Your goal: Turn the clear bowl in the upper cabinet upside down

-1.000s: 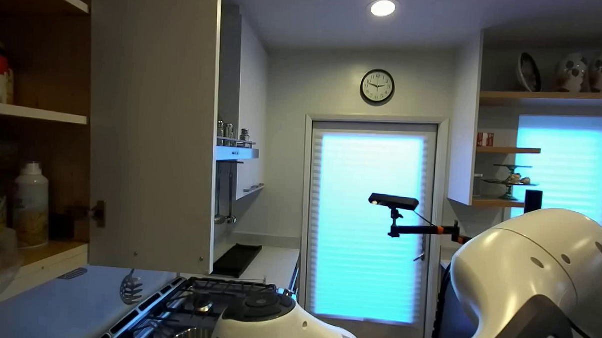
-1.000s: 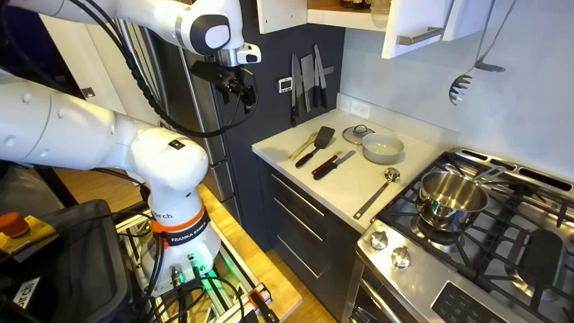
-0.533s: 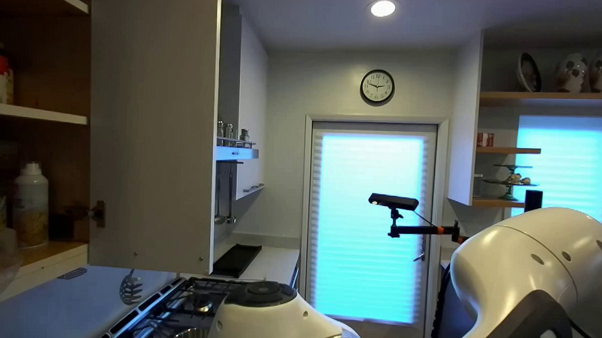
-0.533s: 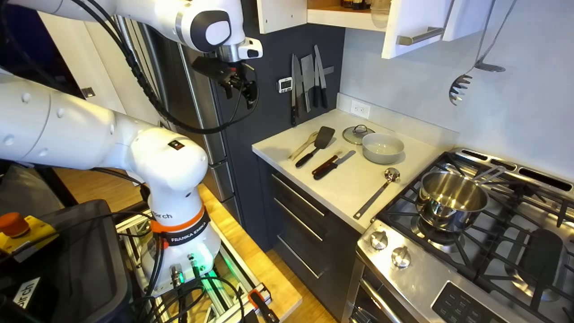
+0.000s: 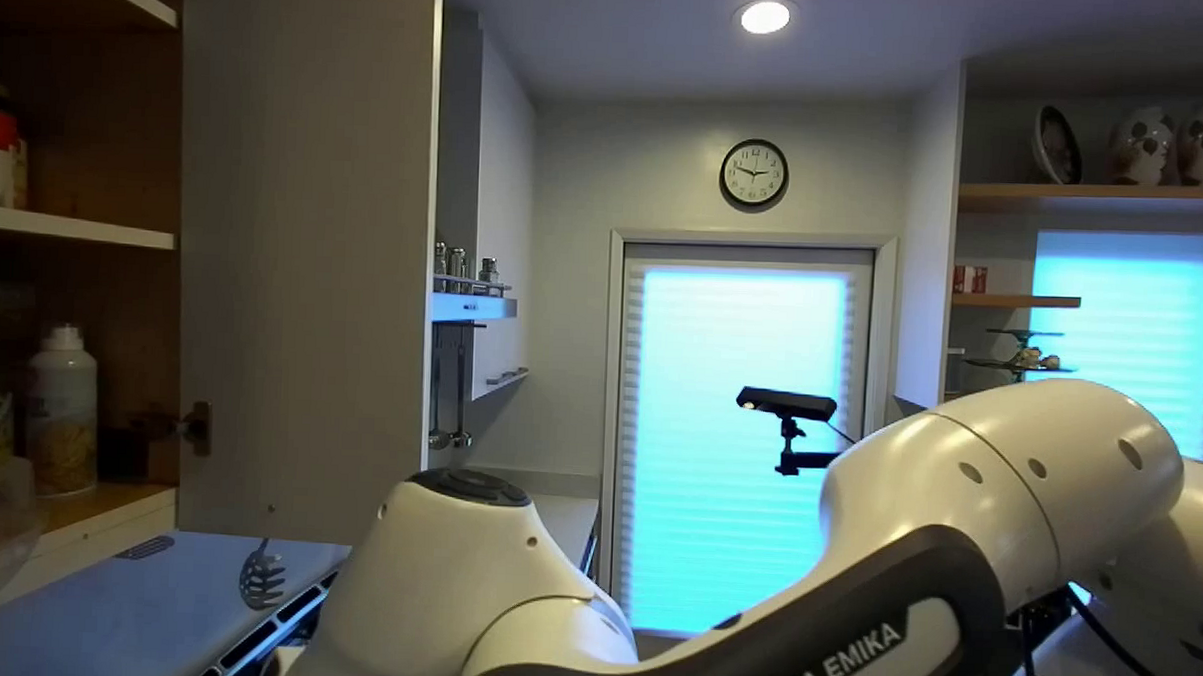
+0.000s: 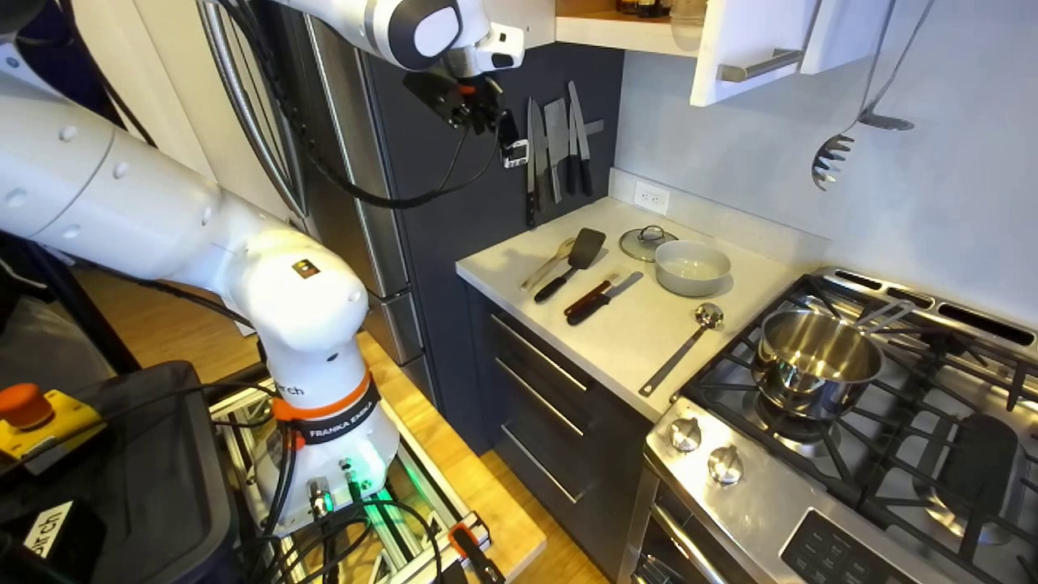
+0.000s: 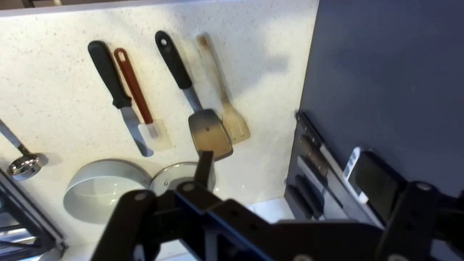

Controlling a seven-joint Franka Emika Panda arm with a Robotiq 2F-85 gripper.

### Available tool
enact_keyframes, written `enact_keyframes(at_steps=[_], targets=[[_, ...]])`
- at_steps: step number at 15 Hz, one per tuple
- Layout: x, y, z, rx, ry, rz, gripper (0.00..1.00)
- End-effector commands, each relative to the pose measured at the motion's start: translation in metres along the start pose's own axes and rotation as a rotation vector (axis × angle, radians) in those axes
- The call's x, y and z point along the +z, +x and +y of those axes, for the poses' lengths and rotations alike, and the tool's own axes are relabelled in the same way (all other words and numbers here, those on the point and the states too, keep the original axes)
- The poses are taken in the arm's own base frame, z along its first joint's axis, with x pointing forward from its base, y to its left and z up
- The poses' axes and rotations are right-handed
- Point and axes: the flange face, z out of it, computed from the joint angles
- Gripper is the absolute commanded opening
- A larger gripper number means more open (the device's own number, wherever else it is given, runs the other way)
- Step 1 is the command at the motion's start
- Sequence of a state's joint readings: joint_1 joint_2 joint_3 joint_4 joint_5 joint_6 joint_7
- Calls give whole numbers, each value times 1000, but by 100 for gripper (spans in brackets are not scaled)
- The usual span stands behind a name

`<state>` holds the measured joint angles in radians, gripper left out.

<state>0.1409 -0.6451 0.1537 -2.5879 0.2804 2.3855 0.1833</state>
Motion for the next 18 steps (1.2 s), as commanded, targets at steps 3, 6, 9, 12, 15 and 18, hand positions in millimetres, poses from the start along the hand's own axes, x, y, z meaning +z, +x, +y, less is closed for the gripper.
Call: enact_keyframes(at_steps=[3,6,9,12,15,18], targets=[[-14,64,-4,96,-39,118,100],[-19,63,-3,70,-38,120,100],[-18,68,-8,64,-42,122,100],[-21,75,2,163,-35,162,100],[-32,96,20,323,26,233,100],[-45,118,35,454,94,313,100]])
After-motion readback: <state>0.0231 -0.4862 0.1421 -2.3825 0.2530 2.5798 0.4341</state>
